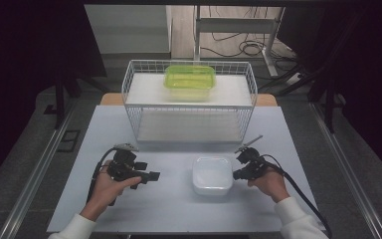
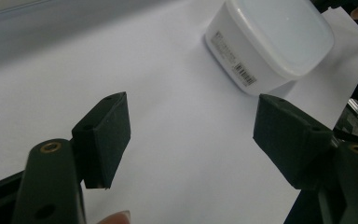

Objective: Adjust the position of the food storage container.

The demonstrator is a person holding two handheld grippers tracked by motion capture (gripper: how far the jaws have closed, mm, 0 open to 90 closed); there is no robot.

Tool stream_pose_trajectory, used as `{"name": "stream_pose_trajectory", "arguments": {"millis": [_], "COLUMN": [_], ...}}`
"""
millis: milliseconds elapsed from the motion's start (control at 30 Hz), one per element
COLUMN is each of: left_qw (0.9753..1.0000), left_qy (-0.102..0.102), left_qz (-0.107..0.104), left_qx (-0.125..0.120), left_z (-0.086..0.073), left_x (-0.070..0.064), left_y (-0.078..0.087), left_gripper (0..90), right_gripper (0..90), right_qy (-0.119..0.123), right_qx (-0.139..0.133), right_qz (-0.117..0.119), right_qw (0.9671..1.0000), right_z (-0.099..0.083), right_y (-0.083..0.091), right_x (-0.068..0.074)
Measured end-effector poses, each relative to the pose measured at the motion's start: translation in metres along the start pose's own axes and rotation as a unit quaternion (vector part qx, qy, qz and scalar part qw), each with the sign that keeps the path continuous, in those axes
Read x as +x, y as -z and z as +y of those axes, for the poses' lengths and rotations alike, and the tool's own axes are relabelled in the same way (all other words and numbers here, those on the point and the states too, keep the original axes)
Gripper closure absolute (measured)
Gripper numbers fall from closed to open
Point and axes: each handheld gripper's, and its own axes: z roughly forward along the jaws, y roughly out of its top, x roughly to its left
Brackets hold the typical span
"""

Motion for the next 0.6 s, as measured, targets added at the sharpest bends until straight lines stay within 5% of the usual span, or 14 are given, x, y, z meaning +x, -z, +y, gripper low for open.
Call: {"name": "stream_pose_trajectory", "arguments": {"millis": [600], "left_qw": [1.0], "left_qy": [0.0], "left_qz": [0.0], "left_qx": [-0.003], "left_z": [0.0], "left_x": [-0.001], "left_y": [0.0], "left_gripper": [26.8], "right_gripper": [89.0], "right_qy": [0.031], "right_qx": [-0.014], "right_qz": [0.026], "right_qw": [0.9991], "right_z": [0.033], "right_y": [-0.029], "right_x": [0.034]}}
